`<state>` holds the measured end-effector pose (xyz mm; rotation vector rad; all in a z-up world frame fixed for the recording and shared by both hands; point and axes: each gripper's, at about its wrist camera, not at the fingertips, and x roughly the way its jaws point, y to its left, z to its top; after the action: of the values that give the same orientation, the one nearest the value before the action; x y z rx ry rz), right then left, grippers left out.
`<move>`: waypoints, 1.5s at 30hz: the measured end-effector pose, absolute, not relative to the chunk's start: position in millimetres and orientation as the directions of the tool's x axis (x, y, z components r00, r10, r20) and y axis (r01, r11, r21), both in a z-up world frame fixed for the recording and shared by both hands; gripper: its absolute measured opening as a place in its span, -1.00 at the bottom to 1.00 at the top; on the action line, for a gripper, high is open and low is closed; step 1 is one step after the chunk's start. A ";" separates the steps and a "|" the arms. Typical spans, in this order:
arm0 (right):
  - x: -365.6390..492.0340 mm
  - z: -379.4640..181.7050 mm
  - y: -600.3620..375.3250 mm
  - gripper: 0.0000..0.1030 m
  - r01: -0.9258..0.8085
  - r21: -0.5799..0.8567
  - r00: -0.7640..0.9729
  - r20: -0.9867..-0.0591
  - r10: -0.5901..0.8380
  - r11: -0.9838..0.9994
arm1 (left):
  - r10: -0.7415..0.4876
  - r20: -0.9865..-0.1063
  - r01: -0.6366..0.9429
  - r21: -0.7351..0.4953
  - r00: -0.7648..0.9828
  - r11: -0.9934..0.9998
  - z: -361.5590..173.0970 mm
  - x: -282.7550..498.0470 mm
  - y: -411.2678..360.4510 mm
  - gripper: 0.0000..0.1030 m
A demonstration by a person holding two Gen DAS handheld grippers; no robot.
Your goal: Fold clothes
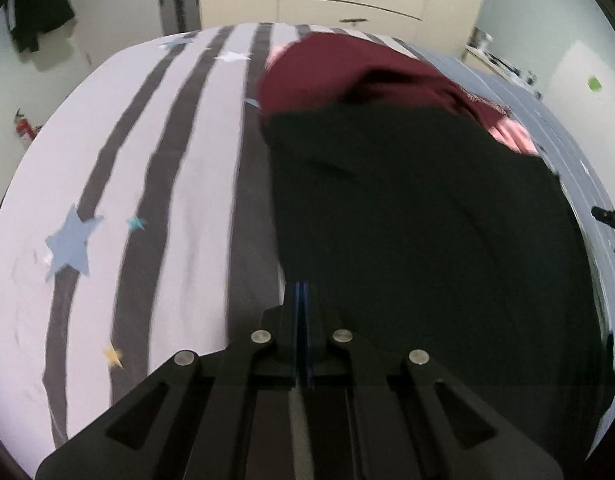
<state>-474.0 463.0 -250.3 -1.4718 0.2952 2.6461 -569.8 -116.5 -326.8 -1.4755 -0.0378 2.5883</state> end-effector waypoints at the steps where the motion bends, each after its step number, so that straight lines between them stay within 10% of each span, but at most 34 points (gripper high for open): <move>1: -464.5 -253.0 465.1 -0.47 -0.179 0.132 -0.519 -0.854 -0.020 -0.975 | 0.163 -0.853 -0.130 -0.113 -0.496 -0.985 -328.9 -563.7 -113.5 -0.98; 21: -272.3 -275.4 413.4 -0.47 -0.073 0.229 -0.434 -0.883 -0.176 -0.971 | 0.243 -0.856 -0.188 -0.174 -0.456 -0.967 -326.9 -430.7 -99.1 -0.95; 33: -235.2 -303.2 433.2 -0.39 -0.153 0.137 -0.428 -0.902 -0.060 -0.979 | -0.123 -0.889 0.034 0.120 -0.441 -0.992 -359.9 -390.1 -160.7 -0.95; 45: -175.9 -270.4 452.0 -0.34 -0.232 0.168 -0.481 -0.876 -0.037 -0.958 | -0.185 -0.885 0.211 0.102 -0.427 -0.972 -326.6 -311.0 -220.1 -0.89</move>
<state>-175.9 452.0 -270.4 -1.5344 0.4030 2.5775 -311.0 -220.1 -326.6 -1.7754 -0.0408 2.8718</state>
